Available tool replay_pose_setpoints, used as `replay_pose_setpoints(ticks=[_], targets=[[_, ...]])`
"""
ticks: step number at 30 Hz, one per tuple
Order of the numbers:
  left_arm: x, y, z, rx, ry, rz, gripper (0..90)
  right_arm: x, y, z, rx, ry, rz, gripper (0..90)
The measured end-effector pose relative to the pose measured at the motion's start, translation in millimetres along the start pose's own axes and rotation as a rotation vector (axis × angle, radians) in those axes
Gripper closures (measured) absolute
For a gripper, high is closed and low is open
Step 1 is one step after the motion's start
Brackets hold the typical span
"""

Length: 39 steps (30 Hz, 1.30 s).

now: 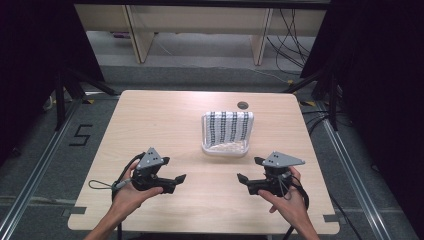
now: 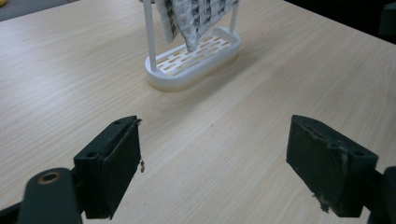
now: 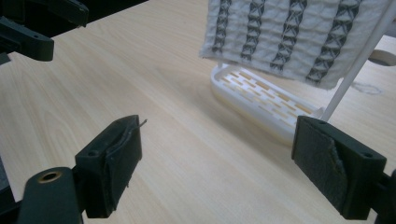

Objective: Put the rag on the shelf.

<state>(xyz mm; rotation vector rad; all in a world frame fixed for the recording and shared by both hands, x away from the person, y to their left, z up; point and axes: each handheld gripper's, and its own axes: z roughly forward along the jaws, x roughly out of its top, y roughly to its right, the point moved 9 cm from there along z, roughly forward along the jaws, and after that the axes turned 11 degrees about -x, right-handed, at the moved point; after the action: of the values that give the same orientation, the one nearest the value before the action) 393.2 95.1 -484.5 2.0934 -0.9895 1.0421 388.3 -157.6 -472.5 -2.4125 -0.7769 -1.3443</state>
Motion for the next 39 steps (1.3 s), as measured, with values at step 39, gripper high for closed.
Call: replay_pose_setpoints(ticks=[39], targets=[[-79.9,15.3,-1.8,0.015,-0.105,0.023,17.2,-73.2,-19.3,-4.3,0.019,-0.108,-0.043,17.3]])
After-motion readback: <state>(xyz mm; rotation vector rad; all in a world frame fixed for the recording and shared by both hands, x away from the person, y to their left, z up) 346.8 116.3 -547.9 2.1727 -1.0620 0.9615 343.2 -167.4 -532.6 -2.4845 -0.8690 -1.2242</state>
